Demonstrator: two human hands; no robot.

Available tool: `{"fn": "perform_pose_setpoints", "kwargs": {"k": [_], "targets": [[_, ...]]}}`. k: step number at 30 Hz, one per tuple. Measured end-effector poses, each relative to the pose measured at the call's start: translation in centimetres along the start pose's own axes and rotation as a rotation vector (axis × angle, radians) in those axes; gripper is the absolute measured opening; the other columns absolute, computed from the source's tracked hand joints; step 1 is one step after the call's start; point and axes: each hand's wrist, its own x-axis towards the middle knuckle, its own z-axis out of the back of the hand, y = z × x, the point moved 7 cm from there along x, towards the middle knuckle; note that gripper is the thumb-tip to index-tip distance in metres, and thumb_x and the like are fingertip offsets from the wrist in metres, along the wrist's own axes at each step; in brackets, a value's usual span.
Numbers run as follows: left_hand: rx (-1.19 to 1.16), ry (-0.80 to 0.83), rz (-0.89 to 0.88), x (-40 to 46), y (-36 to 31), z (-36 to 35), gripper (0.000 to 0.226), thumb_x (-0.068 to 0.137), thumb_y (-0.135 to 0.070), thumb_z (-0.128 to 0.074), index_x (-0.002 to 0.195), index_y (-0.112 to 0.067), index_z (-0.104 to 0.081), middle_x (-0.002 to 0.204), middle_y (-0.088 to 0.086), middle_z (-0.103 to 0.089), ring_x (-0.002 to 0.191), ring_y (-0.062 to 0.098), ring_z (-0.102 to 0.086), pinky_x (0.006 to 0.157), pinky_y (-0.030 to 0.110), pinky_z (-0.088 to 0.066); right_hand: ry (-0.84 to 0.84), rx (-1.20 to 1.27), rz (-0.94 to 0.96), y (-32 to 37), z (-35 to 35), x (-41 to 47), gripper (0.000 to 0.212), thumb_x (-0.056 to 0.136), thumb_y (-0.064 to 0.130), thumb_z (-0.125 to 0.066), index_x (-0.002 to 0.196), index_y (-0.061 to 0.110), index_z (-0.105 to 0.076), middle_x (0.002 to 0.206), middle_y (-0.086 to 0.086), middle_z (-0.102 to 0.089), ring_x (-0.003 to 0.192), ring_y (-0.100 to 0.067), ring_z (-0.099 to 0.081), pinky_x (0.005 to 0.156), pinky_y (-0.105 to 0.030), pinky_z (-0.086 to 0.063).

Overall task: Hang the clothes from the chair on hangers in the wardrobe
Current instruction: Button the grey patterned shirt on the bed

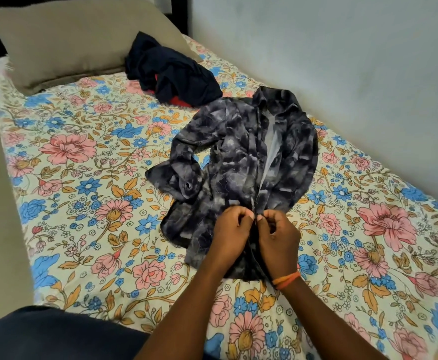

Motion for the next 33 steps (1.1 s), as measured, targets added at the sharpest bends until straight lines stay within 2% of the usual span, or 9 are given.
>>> {"fn": "perform_pose_setpoints", "kwargs": {"k": [4, 9, 12, 14, 18, 21, 25, 30, 33], "targets": [[-0.007, -0.020, -0.019, -0.3, -0.3, 0.3, 0.014, 0.097, -0.022, -0.056, 0.094, -0.020, -0.069, 0.095, -0.007, -0.066, 0.082, 0.001, -0.061, 0.066, 0.010, -0.041, 0.003, 0.039, -0.087, -0.1, -0.1, -0.4, 0.005, 0.091, 0.017, -0.068, 0.088, 0.021, -0.069, 0.083, 0.011, -0.069, 0.078, -0.006, -0.065, 0.073, -0.033, -0.055], [-0.033, -0.025, 0.003, -0.4, 0.0, 0.5, 0.015, 0.097, -0.021, -0.056, 0.094, -0.018, -0.070, 0.094, -0.007, -0.068, 0.083, 0.002, -0.062, 0.067, 0.012, -0.043, 0.028, 0.116, -0.199, -0.9, -0.6, -0.6, 0.005, 0.088, 0.018, -0.072, 0.091, 0.017, -0.076, 0.082, 0.007, -0.073, 0.078, -0.011, -0.069, 0.077, -0.041, -0.058], [-0.032, -0.064, 0.011, -0.6, -0.3, 0.6, 0.014, 0.096, -0.018, -0.057, 0.092, -0.017, -0.070, 0.091, -0.007, -0.068, 0.075, -0.003, -0.060, 0.063, 0.007, -0.041, 0.036, 0.192, -0.250, -1.2, -0.5, -0.8, 0.005, 0.086, 0.016, -0.075, 0.090, 0.016, -0.077, 0.083, 0.004, -0.075, 0.080, -0.014, -0.071, 0.080, -0.043, -0.059], [-0.026, -0.092, 0.018, -0.7, -0.6, 0.7, 0.012, 0.095, -0.017, -0.059, 0.091, -0.018, -0.070, 0.089, -0.009, -0.068, 0.072, -0.006, -0.058, 0.062, 0.005, -0.041, 0.037, 0.264, -0.288, -1.3, -0.5, -1.0, 0.006, 0.085, 0.012, -0.075, 0.087, 0.017, -0.077, 0.083, 0.002, -0.076, 0.082, -0.016, -0.072, 0.082, -0.043, -0.059], [-0.031, -0.098, 0.031, -0.7, -0.6, 0.6, 0.014, 0.096, -0.016, -0.058, 0.091, -0.020, -0.070, 0.087, -0.013, -0.067, 0.079, -0.003, -0.061, 0.066, 0.005, -0.043, 0.013, 0.446, -0.388, -1.3, -0.3, -1.1, 0.019, 0.087, 0.001, -0.067, 0.084, 0.017, -0.077, 0.084, -0.002, -0.077, 0.089, -0.020, -0.072, 0.085, -0.035, -0.057], [-0.073, -0.101, 0.045, -0.7, -0.3, 1.0, 0.013, 0.095, -0.017, -0.061, 0.091, -0.019, -0.073, 0.087, -0.014, -0.070, 0.081, -0.003, -0.064, 0.071, 0.009, -0.047, 0.057, 0.485, -0.411, -1.4, -0.3, -0.8, 0.018, 0.086, 0.000, -0.069, 0.086, 0.016, -0.078, 0.085, -0.003, -0.077, 0.090, -0.020, -0.073, 0.083, -0.030, -0.058], [-0.125, -0.089, 0.084, -0.7, 0.0, 1.1, 0.014, 0.093, -0.021, -0.063, 0.094, -0.018, -0.077, 0.089, -0.010, -0.073, 0.085, 0.001, -0.068, 0.079, 0.019, -0.055, 0.149, 0.549, -0.473, -1.7, -0.6, -0.6, 0.014, 0.079, 0.001, -0.078, 0.093, 0.003, -0.078, 0.088, -0.012, -0.077, 0.091, -0.028, -0.074, 0.088, -0.042, -0.058], [-0.163, -0.108, 0.141, -0.8, -0.3, 1.4, 0.017, 0.094, -0.019, -0.061, 0.090, -0.018, -0.077, 0.082, -0.003, -0.074, 0.075, 0.005, -0.069, 0.068, 0.019, -0.055, 0.156, 0.541, -0.500, -1.9, -0.9, -0.6, 0.017, 0.073, 0.002, -0.083, 0.089, 0.002, -0.077, 0.085, -0.017, -0.076, 0.087, -0.034, -0.074, 0.089, -0.051, -0.058], [-0.175, -0.093, 0.095, -1.0, -0.9, 1.2, 0.015, 0.089, -0.028, -0.070, 0.083, -0.018, -0.078, 0.075, -0.004, -0.074, 0.072, 0.004, -0.070, 0.068, 0.019, -0.057, 0.153, 0.453, -0.434, -1.8, -0.8, -0.4, 0.012, 0.076, 0.007, -0.083, 0.087, 0.005, -0.078, 0.081, -0.012, -0.076, 0.081, -0.031, -0.074, 0.083, -0.052, -0.060]]}}
